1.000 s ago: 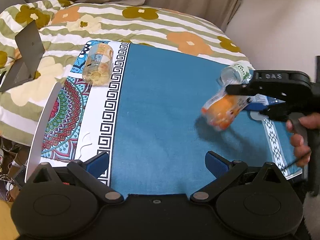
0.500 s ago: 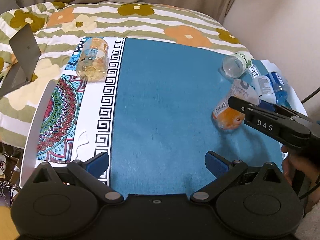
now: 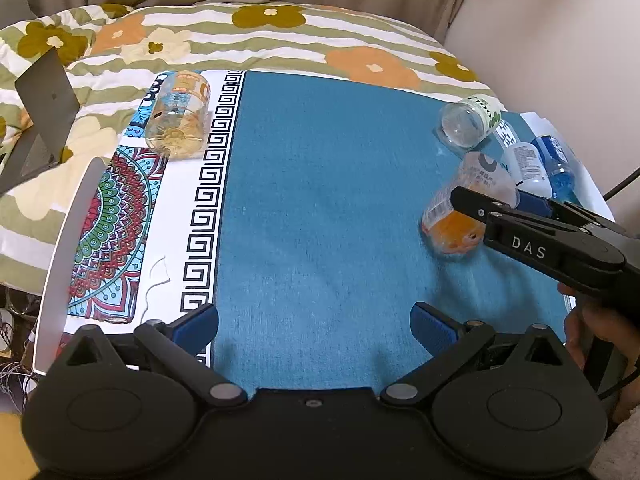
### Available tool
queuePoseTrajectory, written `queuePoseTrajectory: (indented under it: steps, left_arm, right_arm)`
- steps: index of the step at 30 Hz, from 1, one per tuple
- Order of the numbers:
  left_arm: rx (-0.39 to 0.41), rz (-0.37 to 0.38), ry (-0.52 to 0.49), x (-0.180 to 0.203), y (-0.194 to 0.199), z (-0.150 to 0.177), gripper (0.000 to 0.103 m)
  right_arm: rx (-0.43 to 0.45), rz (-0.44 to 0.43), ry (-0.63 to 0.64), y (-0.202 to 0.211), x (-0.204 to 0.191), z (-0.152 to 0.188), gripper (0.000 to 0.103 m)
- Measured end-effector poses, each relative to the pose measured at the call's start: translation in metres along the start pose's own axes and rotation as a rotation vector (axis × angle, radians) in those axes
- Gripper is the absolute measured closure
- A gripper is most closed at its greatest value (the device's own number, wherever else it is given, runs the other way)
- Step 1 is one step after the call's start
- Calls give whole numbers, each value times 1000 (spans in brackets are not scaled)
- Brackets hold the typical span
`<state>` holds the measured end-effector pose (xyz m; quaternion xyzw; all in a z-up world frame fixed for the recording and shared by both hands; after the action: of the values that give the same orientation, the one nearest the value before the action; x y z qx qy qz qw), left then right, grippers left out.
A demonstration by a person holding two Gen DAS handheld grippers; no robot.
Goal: Flip cup upright
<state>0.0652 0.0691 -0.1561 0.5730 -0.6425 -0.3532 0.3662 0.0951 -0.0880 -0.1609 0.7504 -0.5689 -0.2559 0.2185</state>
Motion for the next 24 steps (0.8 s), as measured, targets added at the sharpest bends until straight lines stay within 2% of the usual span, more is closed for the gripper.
queuePoseTrajectory:
  steps: [2, 4, 13, 16, 21, 24]
  left_arm:
    - [5, -5, 1, 1, 3, -1, 0]
    - [13, -13, 1, 2, 8, -2, 0]
    - [128, -60, -9, 16, 53, -24, 0]
    - [184, -95, -20, 24, 69, -34, 0]
    - [271, -205, -71, 37, 87, -42, 0]
    - [289, -211, -79, 44, 92, -42, 0]
  right_arm:
    - [0, -1, -2, 1, 0, -1, 7]
    - [11, 3, -12, 5, 1, -4, 0]
    - [-50, -3, -94, 46, 17, -37, 0]
    - [-79, 26, -103, 71, 26, -52, 0]
    - [-123, 104, -114, 113, 43, -64, 0]
    - [-153, 151, -102, 131, 53, -64, 0]
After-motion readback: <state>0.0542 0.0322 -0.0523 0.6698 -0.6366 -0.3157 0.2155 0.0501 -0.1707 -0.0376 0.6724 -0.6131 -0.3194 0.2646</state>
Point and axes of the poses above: each gripper's, at about its wrist camera, not at the fingertips, and y roughly against the way its jaws point, x to its right, z to its underside, the point moved 5 cm from there along -y, roughly the way its jaws point, and after that the axes turned 5 degrees about -z, right-handed, at the moved point
